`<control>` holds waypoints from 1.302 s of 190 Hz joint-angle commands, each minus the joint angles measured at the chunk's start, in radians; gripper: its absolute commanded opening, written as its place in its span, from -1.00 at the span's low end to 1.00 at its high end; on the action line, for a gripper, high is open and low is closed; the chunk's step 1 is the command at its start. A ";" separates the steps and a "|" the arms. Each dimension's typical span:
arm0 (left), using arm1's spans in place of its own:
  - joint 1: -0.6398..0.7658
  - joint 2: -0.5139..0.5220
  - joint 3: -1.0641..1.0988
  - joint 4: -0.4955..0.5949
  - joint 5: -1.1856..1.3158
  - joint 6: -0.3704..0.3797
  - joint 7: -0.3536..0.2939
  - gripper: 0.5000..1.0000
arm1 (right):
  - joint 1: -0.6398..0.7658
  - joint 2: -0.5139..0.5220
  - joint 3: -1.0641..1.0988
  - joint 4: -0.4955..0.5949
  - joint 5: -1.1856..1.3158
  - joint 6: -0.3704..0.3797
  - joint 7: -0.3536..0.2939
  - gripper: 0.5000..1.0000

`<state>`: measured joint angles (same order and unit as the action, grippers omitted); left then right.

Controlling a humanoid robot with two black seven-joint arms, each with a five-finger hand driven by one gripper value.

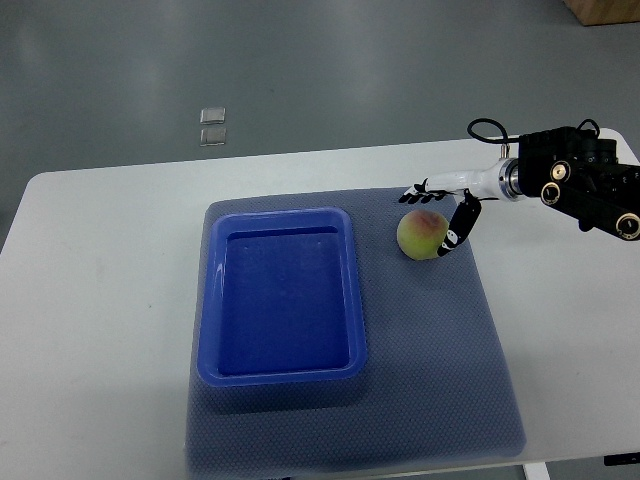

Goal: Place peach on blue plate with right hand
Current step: 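Close the right hand fingers around the peach and lift it, then carry the peach over the blue tray and lower it inside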

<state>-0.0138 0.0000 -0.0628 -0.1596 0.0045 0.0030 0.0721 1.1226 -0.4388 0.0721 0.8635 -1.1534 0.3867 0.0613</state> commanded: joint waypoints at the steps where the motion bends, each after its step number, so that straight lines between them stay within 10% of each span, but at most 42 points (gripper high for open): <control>1: 0.000 0.000 0.000 0.000 0.000 0.002 0.000 1.00 | -0.007 0.002 0.000 0.000 0.000 -0.009 0.003 0.78; 45: 0.000 0.000 0.000 0.000 0.000 0.000 0.000 1.00 | -0.035 0.012 -0.002 0.000 -0.003 -0.048 0.026 0.20; 68: 0.000 0.000 0.000 0.000 0.000 0.000 0.000 1.00 | -0.046 0.014 -0.002 -0.001 -0.026 -0.062 0.037 -0.55; 100: 0.000 0.000 0.000 0.000 0.000 0.000 0.000 1.00 | -0.047 0.012 0.000 0.000 -0.039 -0.081 0.045 -0.88; 247: 0.000 0.000 0.001 -0.023 0.000 0.000 0.000 1.00 | 0.259 -0.051 0.005 0.219 0.176 0.052 0.038 -0.85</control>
<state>-0.0137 0.0000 -0.0599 -0.1749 0.0050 0.0030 0.0721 1.3590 -0.5375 0.0882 1.0777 -0.9829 0.4469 0.1001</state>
